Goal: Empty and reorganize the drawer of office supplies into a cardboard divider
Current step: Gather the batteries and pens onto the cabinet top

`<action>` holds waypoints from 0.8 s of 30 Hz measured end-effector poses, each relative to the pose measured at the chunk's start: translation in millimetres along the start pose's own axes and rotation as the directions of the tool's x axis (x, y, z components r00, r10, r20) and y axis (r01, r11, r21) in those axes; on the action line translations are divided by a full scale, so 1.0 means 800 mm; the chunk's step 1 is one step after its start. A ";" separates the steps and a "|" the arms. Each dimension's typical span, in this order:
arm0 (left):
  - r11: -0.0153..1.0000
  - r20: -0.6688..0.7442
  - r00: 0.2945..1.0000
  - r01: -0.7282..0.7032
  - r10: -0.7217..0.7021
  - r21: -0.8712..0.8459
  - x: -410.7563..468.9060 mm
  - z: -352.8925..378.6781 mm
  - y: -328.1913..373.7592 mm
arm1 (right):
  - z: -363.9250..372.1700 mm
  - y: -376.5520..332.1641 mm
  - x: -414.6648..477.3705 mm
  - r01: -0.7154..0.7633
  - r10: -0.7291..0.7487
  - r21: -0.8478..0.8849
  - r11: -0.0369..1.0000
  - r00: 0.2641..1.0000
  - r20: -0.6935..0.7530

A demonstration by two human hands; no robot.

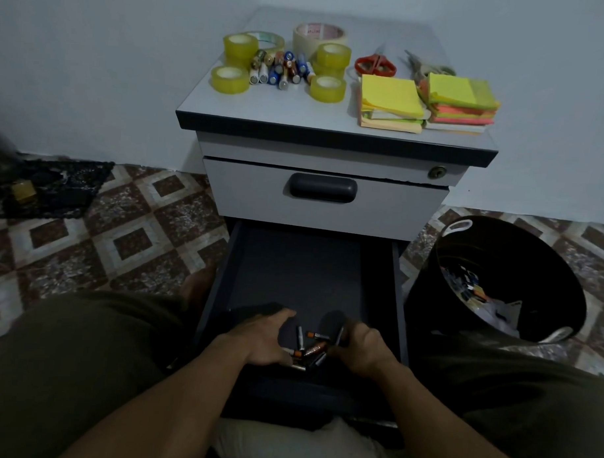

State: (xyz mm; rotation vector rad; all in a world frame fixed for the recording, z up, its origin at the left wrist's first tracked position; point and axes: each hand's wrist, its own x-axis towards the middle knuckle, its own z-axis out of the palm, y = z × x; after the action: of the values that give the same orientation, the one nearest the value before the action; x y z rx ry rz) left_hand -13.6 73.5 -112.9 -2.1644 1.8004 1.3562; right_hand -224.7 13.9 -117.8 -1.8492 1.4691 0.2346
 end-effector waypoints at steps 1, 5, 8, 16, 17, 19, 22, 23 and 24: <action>0.999 0.006 1.000 0.003 -0.003 0.032 0.000 -0.001 0.001 | -0.002 0.000 0.001 0.006 -0.006 0.014 1.000 1.000 0.002; 0.986 0.025 1.000 0.006 -0.010 0.165 0.002 0.005 0.005 | 0.001 0.007 0.007 -0.022 0.022 0.073 0.997 1.000 -0.001; 0.982 0.010 1.000 0.006 -0.008 0.189 0.006 0.009 0.003 | 0.004 0.005 0.008 -0.005 0.012 0.111 0.994 0.998 -0.068; 0.979 -0.065 0.996 -0.050 0.064 0.198 0.014 0.008 0.001 | 0.010 0.006 0.017 0.168 -0.163 0.040 0.985 0.982 -0.100; 0.974 -0.043 0.997 -0.060 0.071 0.217 0.014 0.009 0.002 | 0.010 0.008 0.018 0.183 -0.180 0.036 0.982 0.980 -0.087; 0.964 -0.018 0.997 -0.065 0.072 0.256 0.015 0.013 0.005 | 0.010 0.011 0.018 0.195 -0.194 0.011 0.981 0.980 -0.051; 0.965 -0.044 0.996 -0.064 0.077 0.256 0.021 0.018 0.005 | 0.016 0.009 0.020 0.235 -0.237 -0.101 0.967 0.971 -0.010; 0.967 -0.065 0.994 -0.066 0.084 0.246 0.022 0.019 0.005 | 0.020 0.008 0.022 0.259 -0.261 -0.141 0.956 0.965 0.002; 0.970 -0.084 0.992 -0.069 0.091 0.235 0.024 0.019 0.005 | 0.023 0.008 0.024 0.281 -0.284 -0.167 0.945 0.959 0.010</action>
State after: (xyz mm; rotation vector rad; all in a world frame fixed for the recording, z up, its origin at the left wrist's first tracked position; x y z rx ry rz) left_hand -26.7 65.2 -132.1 -2.0863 1.9859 1.0106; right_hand -218.7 10.7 -144.7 -2.1741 1.2038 0.2089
